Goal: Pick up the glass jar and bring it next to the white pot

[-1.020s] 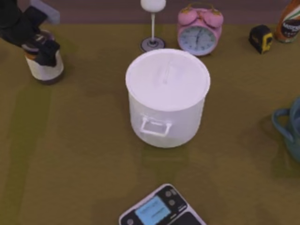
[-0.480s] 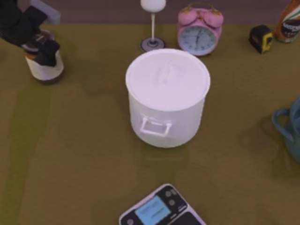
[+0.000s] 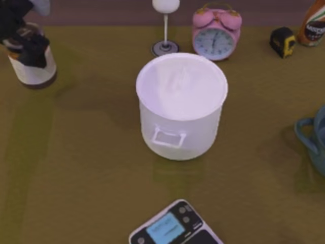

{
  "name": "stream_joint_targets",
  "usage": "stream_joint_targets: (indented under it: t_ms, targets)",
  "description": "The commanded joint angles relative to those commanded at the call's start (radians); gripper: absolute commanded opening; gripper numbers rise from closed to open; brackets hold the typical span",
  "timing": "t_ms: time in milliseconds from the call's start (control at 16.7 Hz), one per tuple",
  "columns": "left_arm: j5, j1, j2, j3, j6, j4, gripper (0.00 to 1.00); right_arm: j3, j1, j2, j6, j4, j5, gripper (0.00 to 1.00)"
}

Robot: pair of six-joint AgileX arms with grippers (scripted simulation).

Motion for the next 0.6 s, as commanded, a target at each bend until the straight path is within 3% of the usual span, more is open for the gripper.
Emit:
stream_joint_targets:
  t_ms: [240, 600]
  targets:
    - [-0.001, 0.012, -0.169, -0.170, 0.004, -0.001, 0.00, 0.000, 0.000, 0.000, 0.000, 0.000, 0.000, 1.00]
    - [-0.003, 0.007, -0.188, -0.189, 0.004, -0.001, 0.00, 0.000, 0.000, 0.000, 0.000, 0.000, 0.000, 1.00]
